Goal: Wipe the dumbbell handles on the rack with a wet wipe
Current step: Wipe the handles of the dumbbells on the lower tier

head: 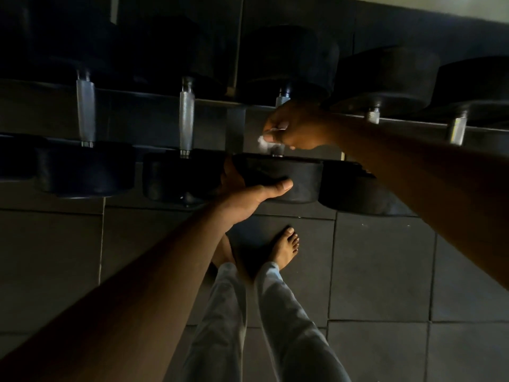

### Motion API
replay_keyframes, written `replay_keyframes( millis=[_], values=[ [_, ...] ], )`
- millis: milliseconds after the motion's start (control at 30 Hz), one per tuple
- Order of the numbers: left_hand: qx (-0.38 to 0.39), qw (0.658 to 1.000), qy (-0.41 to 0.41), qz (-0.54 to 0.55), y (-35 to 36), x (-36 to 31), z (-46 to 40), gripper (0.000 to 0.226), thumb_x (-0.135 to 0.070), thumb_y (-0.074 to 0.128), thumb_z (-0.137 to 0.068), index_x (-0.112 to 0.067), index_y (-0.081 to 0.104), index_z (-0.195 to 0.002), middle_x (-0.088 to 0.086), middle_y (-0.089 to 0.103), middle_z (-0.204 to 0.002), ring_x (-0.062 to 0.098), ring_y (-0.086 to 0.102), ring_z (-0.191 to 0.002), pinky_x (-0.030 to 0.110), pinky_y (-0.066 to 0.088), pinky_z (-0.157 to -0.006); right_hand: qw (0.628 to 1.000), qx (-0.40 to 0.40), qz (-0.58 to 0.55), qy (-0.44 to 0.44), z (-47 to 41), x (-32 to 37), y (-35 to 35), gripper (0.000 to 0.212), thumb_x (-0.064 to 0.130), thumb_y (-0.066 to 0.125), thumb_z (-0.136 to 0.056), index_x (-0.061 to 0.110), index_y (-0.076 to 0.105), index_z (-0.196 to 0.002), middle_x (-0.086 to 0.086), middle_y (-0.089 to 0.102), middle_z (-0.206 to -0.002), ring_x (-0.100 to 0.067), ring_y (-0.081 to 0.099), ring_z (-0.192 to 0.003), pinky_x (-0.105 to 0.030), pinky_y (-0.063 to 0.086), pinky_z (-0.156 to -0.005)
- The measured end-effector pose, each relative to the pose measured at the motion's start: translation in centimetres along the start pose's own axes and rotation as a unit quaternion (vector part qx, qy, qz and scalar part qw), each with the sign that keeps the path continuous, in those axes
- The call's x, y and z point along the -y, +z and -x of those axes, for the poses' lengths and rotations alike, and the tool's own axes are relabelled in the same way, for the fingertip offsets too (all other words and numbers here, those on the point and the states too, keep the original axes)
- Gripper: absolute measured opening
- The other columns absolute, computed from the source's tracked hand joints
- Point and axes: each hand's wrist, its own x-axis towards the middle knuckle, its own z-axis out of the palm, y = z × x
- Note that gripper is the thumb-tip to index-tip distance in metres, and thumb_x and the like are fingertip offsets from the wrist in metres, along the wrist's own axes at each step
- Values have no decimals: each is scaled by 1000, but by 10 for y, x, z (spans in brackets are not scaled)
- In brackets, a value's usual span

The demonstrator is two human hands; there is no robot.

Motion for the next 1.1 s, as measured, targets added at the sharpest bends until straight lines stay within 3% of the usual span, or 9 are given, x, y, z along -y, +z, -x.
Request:
replay_keyframes(
  millis=[167, 233, 367, 467, 533, 700, 800, 967, 1100],
  values=[
    [-22, 979, -20, -200, -7, -29, 19, 136, -73, 89, -67, -25, 13, -169, 5, 20, -172, 37, 19, -159, 57, 27, -124, 983, -98, -145, 54, 48, -20, -4, 29, 35, 62, -102, 14, 72, -119, -3, 70, -113, -13, 63, -103, -26, 45, -83],
    [-68, 960, 52, -266, -4, -45, 27, 124, -65, 89, -74, -19, 21, -167, 8, 22, -169, 35, 23, -156, 52, 32, -123, 970, -129, -191, 79, 65, -33, -5, 28, 35, 62, -103, 14, 71, -118, -2, 69, -107, -11, 64, -92, -26, 48, -78],
    [-81, 935, 195, -285, 23, -74, 37, 96, -55, 88, -80, -20, 39, -155, 6, 36, -157, 29, 38, -146, 51, 44, -114, 928, -194, -286, 140, 99, -63, -10, 23, 30, 66, -100, 11, 70, -113, 1, 68, -90, 0, 63, -67, -9, 47, -53],
    [-54, 931, 224, -284, 53, -94, 45, 88, -54, 86, -83, -22, 42, -152, 5, 39, -154, 28, 43, -140, 51, 50, -109, 912, -221, -303, 166, 120, -88, -10, 22, 31, 66, -99, 16, 70, -114, -2, 72, -107, -14, 69, -98, -20, 54, -77],
    [-38, 927, 228, -296, 71, -104, 45, 84, -55, 83, -85, -22, 43, -152, 4, 40, -153, 27, 42, -141, 51, 49, -109, 904, -237, -313, 169, 132, -103, -11, 17, 32, 68, -97, 21, 70, -110, -2, 74, -111, -18, 70, -106, -29, 55, -88],
    [16, 957, 165, -239, 115, -117, 38, 86, -59, 84, -83, -23, 43, -150, 1, 44, -150, 24, 50, -137, 48, 52, -110, 894, -259, -330, 155, 154, -140, -16, 20, 33, 73, -94, 32, 68, -113, 4, 73, -110, -11, 69, -103, -40, 60, -91],
    [36, 964, 102, -244, 141, -123, 36, 105, -68, 81, -82, -17, 32, -161, 6, 35, -160, 30, 42, -147, 47, 46, -116, 911, -265, -275, 154, 155, -162, -18, 21, 35, 69, -97, 31, 69, -117, 3, 73, -114, -14, 68, -106, -43, 58, -94],
    [38, 983, -23, -179, 188, -111, 32, 136, -81, 79, -73, -20, 8, -171, 5, 10, -176, 33, 14, -162, 55, 28, -128, 951, -225, -171, 123, 146, -191, -17, 24, 35, 63, -101, 27, 69, -123, 2, 72, -117, -15, 67, -105, -38, 56, -90],
    [-12, 992, -39, -120, 223, -100, 32, 150, -75, 89, -65, -19, -2, -170, 3, 4, -175, 32, 6, -163, 55, 20, -131, 976, -176, -111, 66, 135, -208, -8, 21, 37, 62, -101, 33, 69, -120, 7, 73, -115, -13, 67, -100, -30, 53, -82]
  ],
)
